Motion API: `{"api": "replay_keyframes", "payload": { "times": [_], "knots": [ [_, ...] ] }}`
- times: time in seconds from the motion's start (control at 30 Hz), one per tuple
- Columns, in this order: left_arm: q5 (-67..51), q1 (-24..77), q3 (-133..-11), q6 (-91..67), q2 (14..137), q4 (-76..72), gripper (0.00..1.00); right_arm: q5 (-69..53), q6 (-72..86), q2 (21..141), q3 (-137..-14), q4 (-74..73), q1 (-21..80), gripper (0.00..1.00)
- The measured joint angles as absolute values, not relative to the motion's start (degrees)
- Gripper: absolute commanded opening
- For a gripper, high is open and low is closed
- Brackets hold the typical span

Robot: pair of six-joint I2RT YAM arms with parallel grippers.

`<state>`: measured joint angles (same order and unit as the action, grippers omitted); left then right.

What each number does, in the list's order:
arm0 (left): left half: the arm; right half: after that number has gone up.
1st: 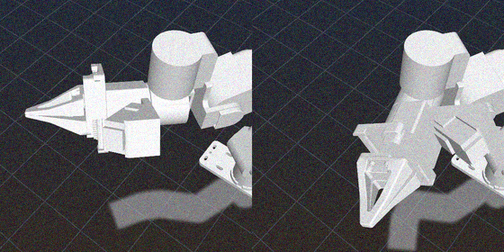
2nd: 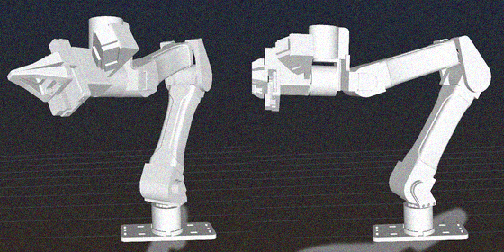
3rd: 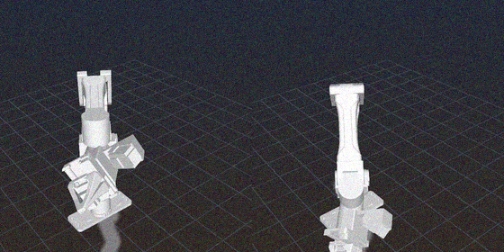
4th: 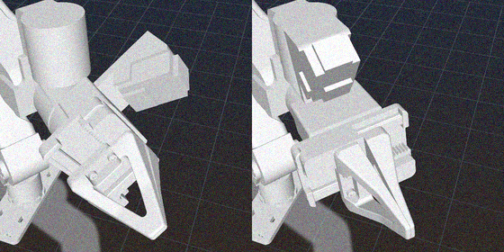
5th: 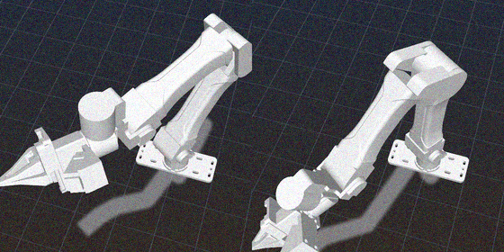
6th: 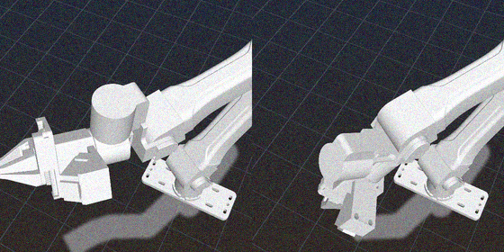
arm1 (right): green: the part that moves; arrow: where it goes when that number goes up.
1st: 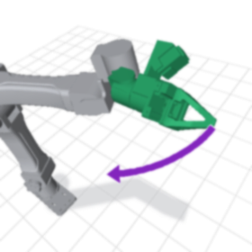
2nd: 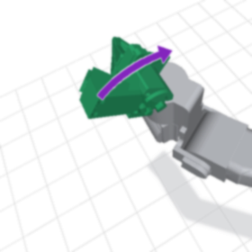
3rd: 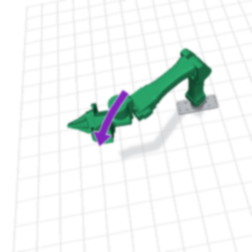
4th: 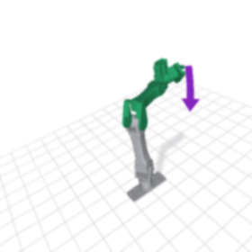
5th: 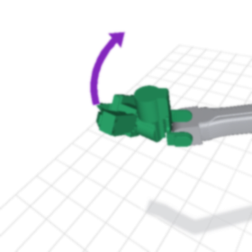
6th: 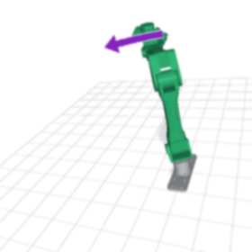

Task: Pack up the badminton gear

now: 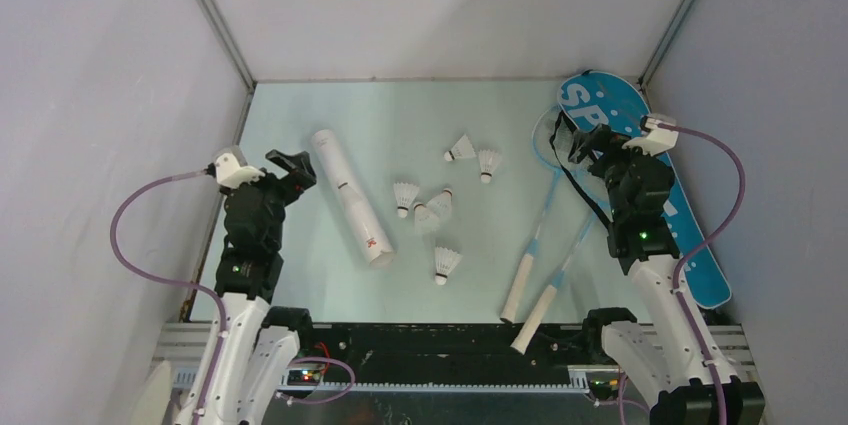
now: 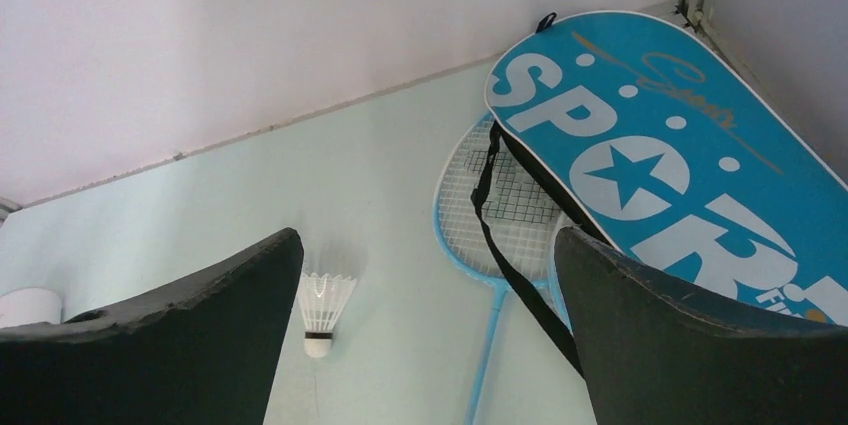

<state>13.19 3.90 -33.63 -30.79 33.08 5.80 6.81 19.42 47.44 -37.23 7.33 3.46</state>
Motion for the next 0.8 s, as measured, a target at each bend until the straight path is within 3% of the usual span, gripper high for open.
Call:
{"api": "replay_keyframes", "payload": {
  "times": [0.8],
  "knots": [
    [8.1, 5.3, -35.7, -40.6, 53.5, 13.6, 0.98, 1.7, 20.0, 47.5, -37.2, 5.6, 4.2, 1.0]
  ]
}}
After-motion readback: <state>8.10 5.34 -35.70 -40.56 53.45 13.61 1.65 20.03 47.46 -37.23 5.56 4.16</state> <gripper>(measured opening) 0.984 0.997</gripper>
